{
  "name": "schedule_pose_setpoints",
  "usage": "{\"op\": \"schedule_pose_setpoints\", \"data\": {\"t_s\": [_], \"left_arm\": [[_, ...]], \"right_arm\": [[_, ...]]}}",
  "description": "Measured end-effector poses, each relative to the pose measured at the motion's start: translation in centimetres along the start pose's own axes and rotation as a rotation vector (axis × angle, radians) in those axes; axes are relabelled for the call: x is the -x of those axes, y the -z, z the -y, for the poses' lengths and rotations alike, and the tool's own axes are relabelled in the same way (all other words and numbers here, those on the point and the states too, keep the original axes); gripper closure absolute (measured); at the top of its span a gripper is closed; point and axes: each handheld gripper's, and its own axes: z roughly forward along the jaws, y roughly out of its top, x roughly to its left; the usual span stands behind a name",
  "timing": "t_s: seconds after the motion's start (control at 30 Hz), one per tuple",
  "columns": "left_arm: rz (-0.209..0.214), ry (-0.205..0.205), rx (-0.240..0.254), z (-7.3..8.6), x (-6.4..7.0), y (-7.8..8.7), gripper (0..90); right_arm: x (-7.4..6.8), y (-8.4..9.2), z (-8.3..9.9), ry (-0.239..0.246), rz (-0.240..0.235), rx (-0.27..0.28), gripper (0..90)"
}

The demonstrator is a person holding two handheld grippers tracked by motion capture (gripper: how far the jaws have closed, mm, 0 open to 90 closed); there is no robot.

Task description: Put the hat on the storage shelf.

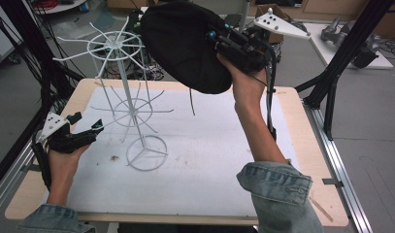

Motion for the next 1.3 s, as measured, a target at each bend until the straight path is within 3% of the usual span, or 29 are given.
{"op": "schedule_pose_setpoints", "data": {"t_s": [0.77,0.97,1.3], "left_arm": [[0.001,-0.004,-0.002,0.0,0.0,0.0,17.7],[-0.005,-0.003,0.0,0.0,-0.2,0.1,17.7],[-0.005,-0.004,0.001,0.0,-0.1,0.1,17.7]], "right_arm": [[0.7,0.2,4.3,-0.062,-0.011,-0.036,66.6],[0.5,0.2,4.9,-0.036,0.002,-0.047,65.2],[0.4,0.2,5.6,-0.034,0.0,-0.07,63.4]]}}
